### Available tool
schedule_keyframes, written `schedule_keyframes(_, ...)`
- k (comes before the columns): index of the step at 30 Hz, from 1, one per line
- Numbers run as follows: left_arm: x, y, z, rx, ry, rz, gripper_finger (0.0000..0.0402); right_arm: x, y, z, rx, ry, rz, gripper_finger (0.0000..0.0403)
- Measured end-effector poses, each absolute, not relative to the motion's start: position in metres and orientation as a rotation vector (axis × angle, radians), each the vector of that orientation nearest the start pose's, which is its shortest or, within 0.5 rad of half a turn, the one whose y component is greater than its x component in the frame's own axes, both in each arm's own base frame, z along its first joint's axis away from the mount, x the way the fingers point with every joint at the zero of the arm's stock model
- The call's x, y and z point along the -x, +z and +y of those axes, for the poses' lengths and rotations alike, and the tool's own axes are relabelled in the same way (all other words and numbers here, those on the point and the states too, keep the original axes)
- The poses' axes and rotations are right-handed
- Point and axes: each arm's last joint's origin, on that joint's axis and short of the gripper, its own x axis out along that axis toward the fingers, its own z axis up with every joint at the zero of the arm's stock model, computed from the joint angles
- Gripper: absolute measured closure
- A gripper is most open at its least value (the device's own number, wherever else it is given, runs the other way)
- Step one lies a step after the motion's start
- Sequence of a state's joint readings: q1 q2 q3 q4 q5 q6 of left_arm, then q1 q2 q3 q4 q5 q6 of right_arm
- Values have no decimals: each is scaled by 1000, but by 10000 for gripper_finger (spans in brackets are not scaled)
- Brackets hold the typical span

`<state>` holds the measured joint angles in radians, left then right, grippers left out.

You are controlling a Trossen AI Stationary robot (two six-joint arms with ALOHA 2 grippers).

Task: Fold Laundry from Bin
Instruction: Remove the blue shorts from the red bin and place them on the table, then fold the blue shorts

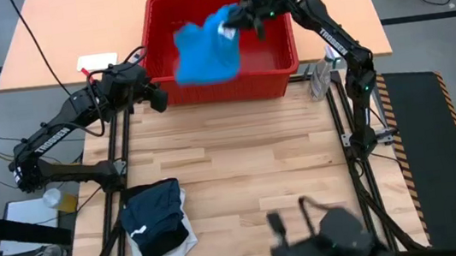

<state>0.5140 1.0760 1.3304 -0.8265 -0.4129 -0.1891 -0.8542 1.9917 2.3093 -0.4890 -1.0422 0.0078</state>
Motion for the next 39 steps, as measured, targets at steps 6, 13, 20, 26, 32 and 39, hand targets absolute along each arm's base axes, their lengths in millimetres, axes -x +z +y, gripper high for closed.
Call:
schedule_keyframes(6,-166,404,105,202,886,516,247,-331,443,-246,-268,406,275,387)
schedule_keyframes(13,-167,402,103,233,796,540,247,-353,395,-188,-148,283,741,387)
schedule_keyframes(20,-167,401,102,219,768,554,247,-359,353,-173,-256,246,971,313)
schedule_keyframes(26,-167,400,101,235,730,576,247,-360,319,-162,-285,241,1136,232)
schedule_keyframes(32,-167,399,100,230,721,580,247,-350,313,-198,-188,6,1159,209)
schedule_keyframes(39,-167,400,100,223,719,582,247,-331,301,-251,-116,-176,1112,222)
